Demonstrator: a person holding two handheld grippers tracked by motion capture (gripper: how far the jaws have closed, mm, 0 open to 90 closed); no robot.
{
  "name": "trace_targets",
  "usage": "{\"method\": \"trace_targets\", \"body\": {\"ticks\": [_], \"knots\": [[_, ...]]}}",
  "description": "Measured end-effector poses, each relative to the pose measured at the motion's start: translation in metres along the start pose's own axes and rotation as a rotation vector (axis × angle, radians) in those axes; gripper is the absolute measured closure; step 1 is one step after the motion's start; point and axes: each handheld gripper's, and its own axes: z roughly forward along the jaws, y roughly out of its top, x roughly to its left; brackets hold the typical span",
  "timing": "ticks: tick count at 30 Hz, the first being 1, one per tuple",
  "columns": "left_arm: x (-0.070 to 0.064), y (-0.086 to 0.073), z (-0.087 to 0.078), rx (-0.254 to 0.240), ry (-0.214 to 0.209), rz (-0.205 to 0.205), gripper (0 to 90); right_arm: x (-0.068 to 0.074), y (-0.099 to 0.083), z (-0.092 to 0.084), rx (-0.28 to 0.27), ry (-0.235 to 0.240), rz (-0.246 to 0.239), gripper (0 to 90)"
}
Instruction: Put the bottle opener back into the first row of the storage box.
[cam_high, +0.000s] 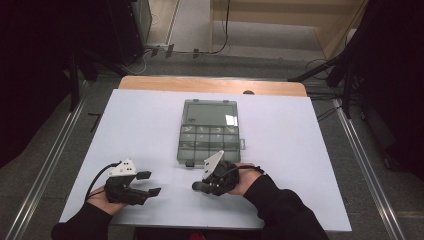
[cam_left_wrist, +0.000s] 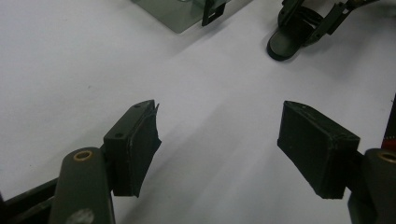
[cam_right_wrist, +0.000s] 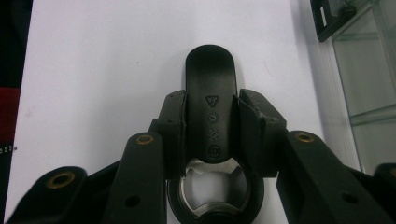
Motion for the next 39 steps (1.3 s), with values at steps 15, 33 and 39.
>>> {"method": "trace_targets", "body": {"ticks": [15,33,39], "knots": [[0.000,0.000,-0.001,-0.005,-0.002,0.000,28.4,-0.006,0.002,-0.001,0.002,0.035,0.074,65.6],[0.000,0.000,0.000,-0.003,-0.001,0.001,28.3,-0.010,0.001,-0.016,-0.021,0.081,0.172,65.6],[0.000,-0.001,-0.001,-0.004,0.001,0.000,28.3,-0.010,-0.002,-0.024,-0.031,0.083,0.185,65.7]]}}
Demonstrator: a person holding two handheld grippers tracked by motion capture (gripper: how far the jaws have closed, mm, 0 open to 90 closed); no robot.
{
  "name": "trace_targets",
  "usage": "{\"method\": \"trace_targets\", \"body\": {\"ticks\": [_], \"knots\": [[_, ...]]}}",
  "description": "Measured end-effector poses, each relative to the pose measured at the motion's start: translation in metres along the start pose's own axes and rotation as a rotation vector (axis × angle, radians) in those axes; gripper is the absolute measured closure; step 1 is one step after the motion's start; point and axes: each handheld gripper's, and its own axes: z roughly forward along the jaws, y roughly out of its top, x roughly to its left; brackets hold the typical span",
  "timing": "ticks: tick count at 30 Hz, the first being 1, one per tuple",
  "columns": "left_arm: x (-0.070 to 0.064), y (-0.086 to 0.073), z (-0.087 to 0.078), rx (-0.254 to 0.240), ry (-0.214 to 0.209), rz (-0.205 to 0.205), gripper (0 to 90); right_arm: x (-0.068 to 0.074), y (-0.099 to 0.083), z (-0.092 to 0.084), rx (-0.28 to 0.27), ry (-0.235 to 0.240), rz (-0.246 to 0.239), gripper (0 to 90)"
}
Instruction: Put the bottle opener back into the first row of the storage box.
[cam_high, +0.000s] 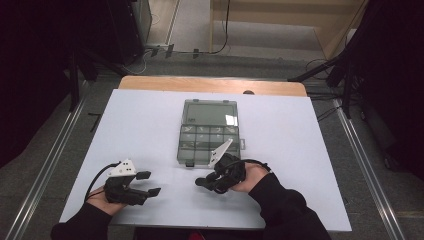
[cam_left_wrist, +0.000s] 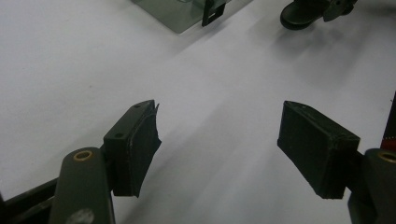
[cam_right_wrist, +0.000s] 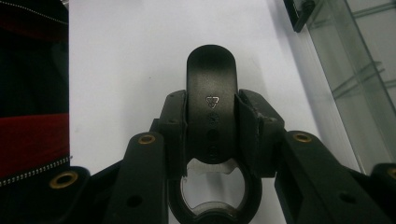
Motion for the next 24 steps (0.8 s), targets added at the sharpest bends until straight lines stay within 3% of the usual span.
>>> {"method": "trace_targets", "body": {"ticks": [24], "knots": [[0.000,0.000,0.000,0.001,0.000,0.000,28.3,-0.006,-0.014,-0.031,-0.060,-0.043,0.035,65.7]]}}
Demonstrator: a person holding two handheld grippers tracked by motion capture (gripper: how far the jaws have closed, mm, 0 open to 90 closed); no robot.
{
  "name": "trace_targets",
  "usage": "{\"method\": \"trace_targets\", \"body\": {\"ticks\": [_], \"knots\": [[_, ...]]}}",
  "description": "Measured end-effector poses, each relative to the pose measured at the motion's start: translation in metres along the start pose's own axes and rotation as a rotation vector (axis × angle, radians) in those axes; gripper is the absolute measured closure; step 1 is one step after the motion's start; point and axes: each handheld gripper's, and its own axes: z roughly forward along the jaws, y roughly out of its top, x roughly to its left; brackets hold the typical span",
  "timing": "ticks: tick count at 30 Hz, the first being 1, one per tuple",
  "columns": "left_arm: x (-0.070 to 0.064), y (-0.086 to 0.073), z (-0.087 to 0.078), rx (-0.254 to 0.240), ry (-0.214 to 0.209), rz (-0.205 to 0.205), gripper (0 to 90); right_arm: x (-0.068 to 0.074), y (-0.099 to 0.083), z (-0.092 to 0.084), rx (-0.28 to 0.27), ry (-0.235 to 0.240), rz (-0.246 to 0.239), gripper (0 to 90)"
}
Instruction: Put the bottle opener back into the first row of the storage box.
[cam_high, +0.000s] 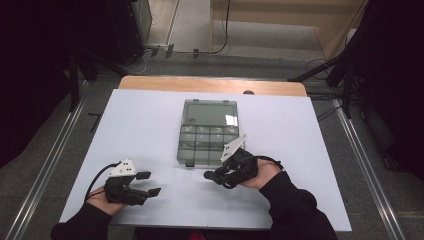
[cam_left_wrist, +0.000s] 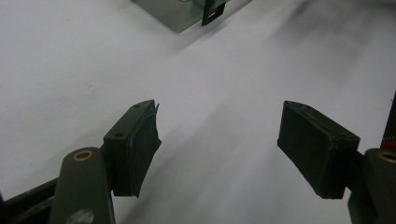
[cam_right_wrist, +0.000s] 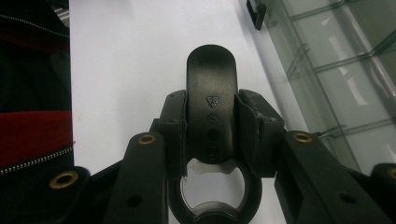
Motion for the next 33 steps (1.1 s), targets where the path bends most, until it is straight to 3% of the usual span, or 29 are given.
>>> {"method": "trace_targets", "body": {"ticks": [15,33], "knots": [[0.000,-0.005,-0.005,-0.014,0.011,-0.020,28.3,-0.005,0.007,-0.008,-0.023,-0.003,-0.009,65.6],[0.001,-0.004,-0.003,-0.007,0.014,-0.017,28.3,-0.022,0.033,-0.008,-0.038,0.015,-0.003,65.7]]}}
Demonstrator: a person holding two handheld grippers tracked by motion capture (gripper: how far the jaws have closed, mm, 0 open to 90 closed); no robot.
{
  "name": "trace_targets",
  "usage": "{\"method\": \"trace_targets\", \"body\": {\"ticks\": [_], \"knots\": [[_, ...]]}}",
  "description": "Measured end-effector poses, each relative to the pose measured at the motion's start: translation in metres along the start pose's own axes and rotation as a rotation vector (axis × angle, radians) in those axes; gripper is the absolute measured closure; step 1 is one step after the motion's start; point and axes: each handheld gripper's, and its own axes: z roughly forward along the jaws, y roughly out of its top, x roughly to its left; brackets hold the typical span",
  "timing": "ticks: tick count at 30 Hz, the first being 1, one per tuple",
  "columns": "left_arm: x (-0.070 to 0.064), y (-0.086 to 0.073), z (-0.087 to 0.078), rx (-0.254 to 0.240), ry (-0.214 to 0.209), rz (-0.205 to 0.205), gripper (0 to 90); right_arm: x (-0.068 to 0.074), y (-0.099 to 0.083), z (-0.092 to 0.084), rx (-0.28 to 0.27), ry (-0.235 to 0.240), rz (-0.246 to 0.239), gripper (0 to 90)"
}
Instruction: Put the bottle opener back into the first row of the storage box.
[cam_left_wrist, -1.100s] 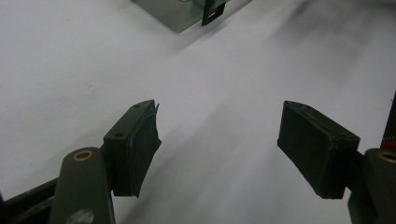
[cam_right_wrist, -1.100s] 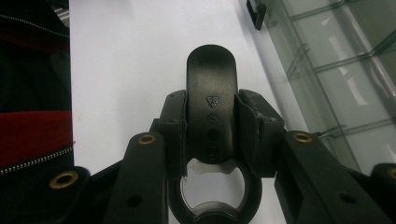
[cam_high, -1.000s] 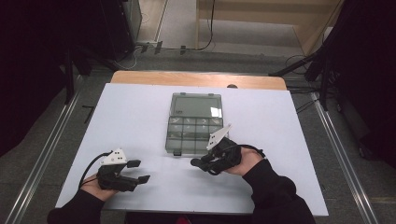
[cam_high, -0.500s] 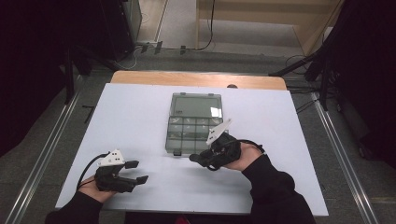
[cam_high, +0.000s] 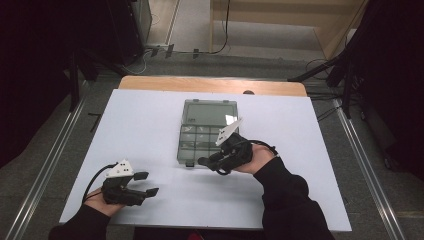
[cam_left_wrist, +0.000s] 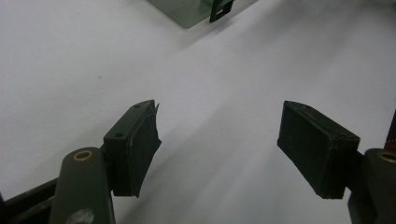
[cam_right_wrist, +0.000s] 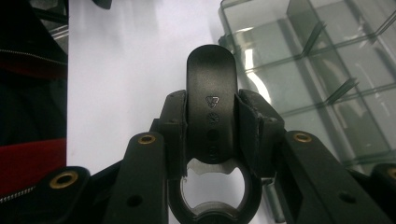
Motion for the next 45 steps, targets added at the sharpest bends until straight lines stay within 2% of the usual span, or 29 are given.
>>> {"method": "trace_targets", "body": {"ticks": [7,11,16,19,38,42,45], "knots": [[0.000,0.000,0.000,0.002,-0.002,0.003,28.3,-0.007,0.008,0.001,0.004,0.003,0.015,65.7],[0.000,0.000,0.000,0.004,0.000,0.004,28.3,-0.015,0.010,0.000,0.013,0.012,-0.004,65.6],[0.000,0.001,0.001,0.001,0.001,0.003,28.3,-0.029,0.012,-0.004,0.021,0.000,0.019,65.6],[0.000,0.001,0.001,0.007,0.001,0.006,28.4,-0.032,0.013,-0.005,0.022,-0.006,0.030,65.6],[0.000,0.000,0.000,-0.001,0.001,0.007,28.3,-0.062,0.028,-0.008,0.070,-0.012,0.049,65.6],[-0.001,0.000,0.001,-0.001,0.002,0.005,28.4,-0.069,0.031,-0.009,0.070,-0.006,0.042,65.6],[0.000,0.000,0.001,-0.004,-0.001,0.005,28.3,-0.072,0.034,-0.009,0.081,-0.007,0.010,65.6]]}}
